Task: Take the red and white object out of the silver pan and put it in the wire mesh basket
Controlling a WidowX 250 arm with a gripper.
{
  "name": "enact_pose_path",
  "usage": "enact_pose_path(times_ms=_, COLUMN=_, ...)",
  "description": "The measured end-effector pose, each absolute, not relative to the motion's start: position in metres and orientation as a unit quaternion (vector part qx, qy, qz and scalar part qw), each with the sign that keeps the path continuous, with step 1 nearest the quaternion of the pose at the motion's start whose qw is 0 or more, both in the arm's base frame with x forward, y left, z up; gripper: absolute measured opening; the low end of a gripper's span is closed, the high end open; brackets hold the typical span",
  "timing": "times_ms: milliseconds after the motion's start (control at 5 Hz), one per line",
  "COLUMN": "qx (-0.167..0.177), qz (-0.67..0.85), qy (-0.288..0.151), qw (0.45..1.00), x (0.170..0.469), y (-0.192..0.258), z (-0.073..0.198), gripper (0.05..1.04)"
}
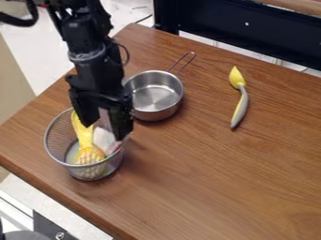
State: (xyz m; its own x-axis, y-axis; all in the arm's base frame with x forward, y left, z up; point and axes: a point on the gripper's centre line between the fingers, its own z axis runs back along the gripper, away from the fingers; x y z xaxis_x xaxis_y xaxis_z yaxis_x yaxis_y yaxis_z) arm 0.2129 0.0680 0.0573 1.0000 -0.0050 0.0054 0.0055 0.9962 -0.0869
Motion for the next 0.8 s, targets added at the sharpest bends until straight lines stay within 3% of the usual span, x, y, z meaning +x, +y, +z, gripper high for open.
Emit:
enact_pose_path(times_ms=400, qx=-0.075, qz=0.01, qy=0.001, qw=0.997, x=0.219, y=0.068, z=0.073, gripper=1.001)
enact_pose_path(times_ms=600, qx=-0.064, qz=-0.004, qy=-0.023, qw=0.998, x=0.231, y=0.059, z=0.073, gripper=1.001)
enact_pose_path(times_ms=800, qx=-0.077, qz=0.005, qy=-0.046, qw=0.996, x=0.246, y=0.047, z=0.083, gripper=1.001)
